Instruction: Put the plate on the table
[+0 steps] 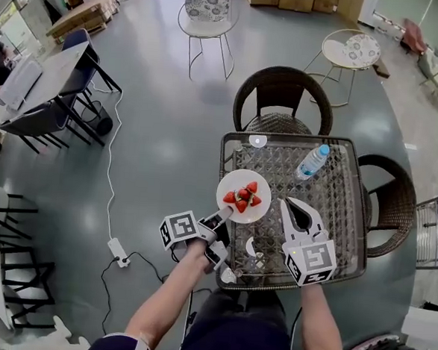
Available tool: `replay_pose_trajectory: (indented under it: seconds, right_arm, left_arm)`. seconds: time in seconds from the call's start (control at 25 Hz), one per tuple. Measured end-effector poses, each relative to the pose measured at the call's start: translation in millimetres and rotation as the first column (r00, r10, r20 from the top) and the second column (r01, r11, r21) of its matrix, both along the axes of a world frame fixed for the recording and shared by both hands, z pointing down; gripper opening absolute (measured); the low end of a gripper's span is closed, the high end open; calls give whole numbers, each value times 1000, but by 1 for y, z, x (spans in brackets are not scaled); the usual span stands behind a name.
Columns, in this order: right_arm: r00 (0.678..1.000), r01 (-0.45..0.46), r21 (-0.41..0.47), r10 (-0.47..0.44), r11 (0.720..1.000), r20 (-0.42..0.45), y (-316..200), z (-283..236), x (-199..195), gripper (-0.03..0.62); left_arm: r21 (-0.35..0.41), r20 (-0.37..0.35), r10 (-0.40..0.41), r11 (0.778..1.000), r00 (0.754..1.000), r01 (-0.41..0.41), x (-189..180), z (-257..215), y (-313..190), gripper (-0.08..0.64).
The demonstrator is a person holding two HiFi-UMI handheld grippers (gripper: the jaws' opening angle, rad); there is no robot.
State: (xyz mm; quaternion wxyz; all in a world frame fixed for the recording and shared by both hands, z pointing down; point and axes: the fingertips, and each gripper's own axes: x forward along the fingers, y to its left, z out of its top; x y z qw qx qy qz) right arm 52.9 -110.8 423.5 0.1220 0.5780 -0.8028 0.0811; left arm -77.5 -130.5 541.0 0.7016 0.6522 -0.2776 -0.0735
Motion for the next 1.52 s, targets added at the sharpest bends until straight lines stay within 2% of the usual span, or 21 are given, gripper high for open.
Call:
replay_pose_trajectory:
  seconds: [0.44, 0.72, 1.04, 1.52]
  right_arm:
    - [989, 141, -39, -139, 989, 56, -67, 45, 4, 6]
    - [980, 189, -69, -183, 980, 79, -99, 73, 10, 6]
    - [976, 207, -122, -196, 971, 98, -107, 101, 18, 6]
    - [975, 214, -154, -202, 965, 94, -113, 112, 28, 6]
  left_arm:
    - [-37, 5, -117, 992, 993, 118, 18, 51, -45, 17]
    - [-75, 42, -132, 988, 990, 135, 35, 87, -66, 17]
    - [-111, 85, -162, 979, 983, 171, 41, 117, -85, 15]
    - [-146, 116, -183, 969, 976, 199, 47, 138, -95, 15]
